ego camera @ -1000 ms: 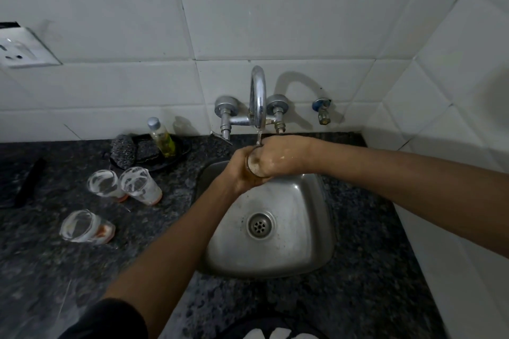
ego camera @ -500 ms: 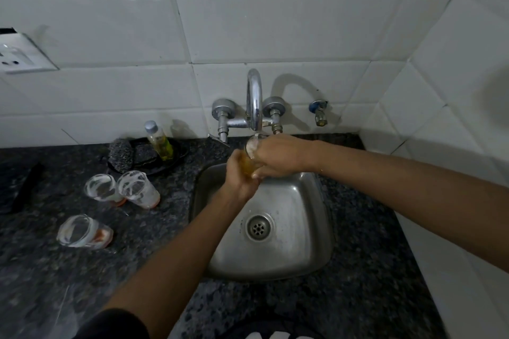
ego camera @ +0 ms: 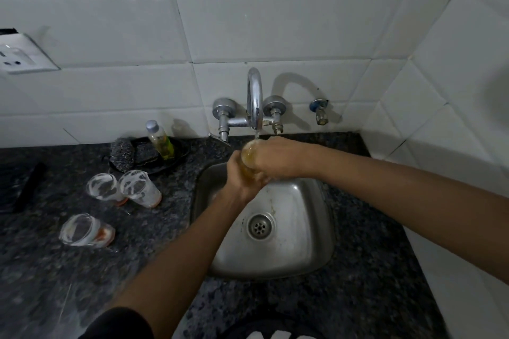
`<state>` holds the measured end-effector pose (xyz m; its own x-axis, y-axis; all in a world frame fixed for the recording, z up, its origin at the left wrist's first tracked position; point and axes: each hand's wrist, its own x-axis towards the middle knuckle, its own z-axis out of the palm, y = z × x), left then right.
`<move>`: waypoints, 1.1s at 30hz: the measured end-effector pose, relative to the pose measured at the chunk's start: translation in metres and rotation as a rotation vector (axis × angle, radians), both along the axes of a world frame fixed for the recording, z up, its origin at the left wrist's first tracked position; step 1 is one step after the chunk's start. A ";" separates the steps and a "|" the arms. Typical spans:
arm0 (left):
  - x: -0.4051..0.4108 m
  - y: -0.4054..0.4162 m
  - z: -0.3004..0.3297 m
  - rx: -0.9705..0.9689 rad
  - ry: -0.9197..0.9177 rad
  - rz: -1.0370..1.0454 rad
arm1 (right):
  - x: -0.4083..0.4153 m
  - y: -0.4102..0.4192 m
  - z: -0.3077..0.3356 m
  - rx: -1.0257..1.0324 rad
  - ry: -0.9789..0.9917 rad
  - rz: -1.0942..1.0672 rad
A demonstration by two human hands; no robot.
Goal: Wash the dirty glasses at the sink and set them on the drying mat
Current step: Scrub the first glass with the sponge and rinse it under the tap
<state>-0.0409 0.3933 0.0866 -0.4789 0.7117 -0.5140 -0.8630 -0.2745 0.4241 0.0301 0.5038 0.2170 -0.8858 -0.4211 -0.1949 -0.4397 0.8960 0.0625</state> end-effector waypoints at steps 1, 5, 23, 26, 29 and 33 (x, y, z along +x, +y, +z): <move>-0.001 -0.001 0.002 -0.023 0.010 -0.038 | 0.000 0.002 -0.002 0.077 0.016 0.063; -0.002 -0.004 0.004 -0.025 0.039 -0.087 | 0.006 0.000 -0.010 0.098 -0.051 -0.008; 0.001 -0.028 0.000 -0.211 0.233 0.150 | 0.052 0.000 -0.051 -0.864 0.313 -0.543; 0.002 -0.028 0.000 -0.266 0.288 0.249 | 0.048 -0.005 -0.056 -0.861 0.213 -0.744; -0.001 -0.029 0.002 -0.277 0.322 0.293 | 0.045 -0.012 -0.054 -0.936 -0.026 -0.827; 0.003 -0.033 0.009 -0.340 0.450 0.256 | 0.043 -0.017 -0.058 -0.932 -0.123 -0.873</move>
<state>-0.0383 0.3605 0.0956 -0.8353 0.3776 -0.3996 -0.5039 -0.2349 0.8312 0.0727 0.4867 0.1592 -0.9331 0.2667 -0.2413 0.3547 0.5718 -0.7397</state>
